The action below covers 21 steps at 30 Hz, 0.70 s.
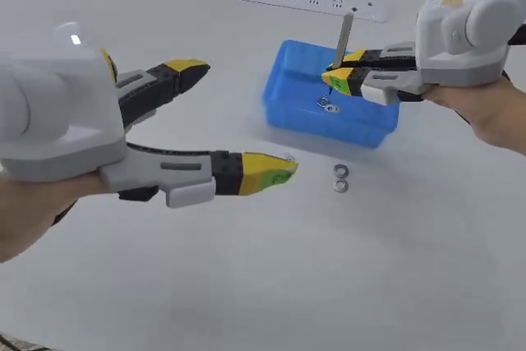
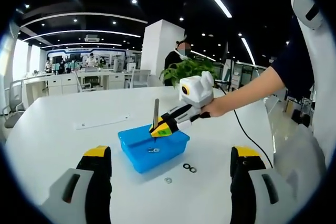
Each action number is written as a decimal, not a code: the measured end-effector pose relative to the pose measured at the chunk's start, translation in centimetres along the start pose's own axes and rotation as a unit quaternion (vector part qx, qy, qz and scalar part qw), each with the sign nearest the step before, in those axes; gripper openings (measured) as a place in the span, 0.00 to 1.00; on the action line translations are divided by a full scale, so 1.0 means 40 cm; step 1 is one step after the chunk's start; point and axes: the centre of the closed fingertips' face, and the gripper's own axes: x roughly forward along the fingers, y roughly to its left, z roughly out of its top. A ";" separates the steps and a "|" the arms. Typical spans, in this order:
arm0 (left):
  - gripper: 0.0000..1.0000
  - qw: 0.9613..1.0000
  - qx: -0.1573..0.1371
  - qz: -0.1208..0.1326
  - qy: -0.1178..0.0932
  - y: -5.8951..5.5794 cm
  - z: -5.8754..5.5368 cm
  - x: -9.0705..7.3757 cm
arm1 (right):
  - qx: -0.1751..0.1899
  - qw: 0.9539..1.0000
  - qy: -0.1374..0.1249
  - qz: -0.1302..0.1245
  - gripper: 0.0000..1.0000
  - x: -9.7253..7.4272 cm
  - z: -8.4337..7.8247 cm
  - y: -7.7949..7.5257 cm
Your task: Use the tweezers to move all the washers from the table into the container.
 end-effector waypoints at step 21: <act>0.52 0.991 0.034 -0.131 0.014 0.025 0.083 0.236 | -0.045 0.998 0.013 0.050 0.08 -0.011 0.003 0.065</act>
